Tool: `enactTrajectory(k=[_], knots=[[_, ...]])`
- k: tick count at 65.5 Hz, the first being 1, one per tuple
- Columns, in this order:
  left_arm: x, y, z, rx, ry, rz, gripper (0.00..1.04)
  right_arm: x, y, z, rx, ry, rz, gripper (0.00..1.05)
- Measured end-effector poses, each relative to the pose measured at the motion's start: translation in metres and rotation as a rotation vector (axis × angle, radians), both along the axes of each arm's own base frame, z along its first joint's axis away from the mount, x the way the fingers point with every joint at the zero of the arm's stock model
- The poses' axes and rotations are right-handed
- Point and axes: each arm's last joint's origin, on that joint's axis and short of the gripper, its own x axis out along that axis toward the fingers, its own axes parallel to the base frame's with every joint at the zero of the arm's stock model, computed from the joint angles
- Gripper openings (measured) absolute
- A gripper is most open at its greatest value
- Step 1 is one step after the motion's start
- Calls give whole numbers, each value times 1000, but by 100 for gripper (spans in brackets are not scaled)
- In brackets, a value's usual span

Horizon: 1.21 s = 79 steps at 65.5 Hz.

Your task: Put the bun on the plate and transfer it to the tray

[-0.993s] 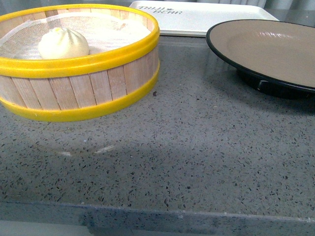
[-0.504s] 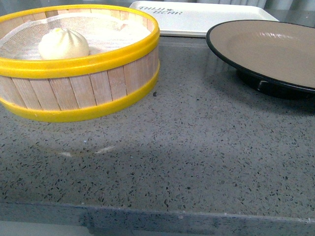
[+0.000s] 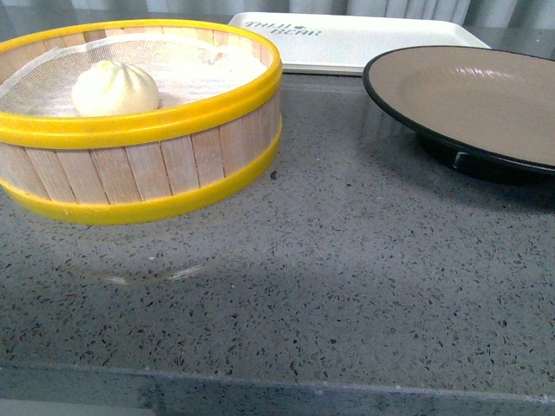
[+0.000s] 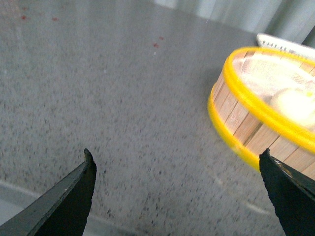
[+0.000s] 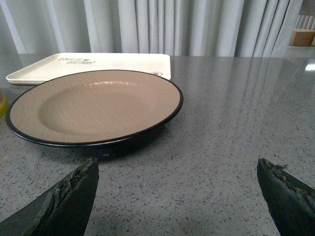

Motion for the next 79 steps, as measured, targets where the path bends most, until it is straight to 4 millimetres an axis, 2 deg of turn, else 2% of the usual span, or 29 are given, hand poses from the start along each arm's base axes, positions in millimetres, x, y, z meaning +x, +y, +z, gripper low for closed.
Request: enactTrajectory(k=[13, 22, 45, 51, 62, 79], knots=[[21, -9, 11, -33, -27, -49, 98, 0, 0, 0, 0, 0, 0, 96], [47, -21, 31, -24, -54, -109, 98, 0, 0, 0, 0, 0, 0, 96], [145, -67, 91, 159, 37, -328, 98, 0, 0, 0, 0, 0, 0, 96], [163, -75, 100, 194, 93, -380, 98, 0, 0, 0, 0, 0, 0, 96], [178, -89, 100, 255, 208, -481, 98, 0, 0, 0, 0, 0, 0, 96], [184, -97, 76, 292, 376, -558, 98, 0, 0, 0, 0, 0, 0, 96]])
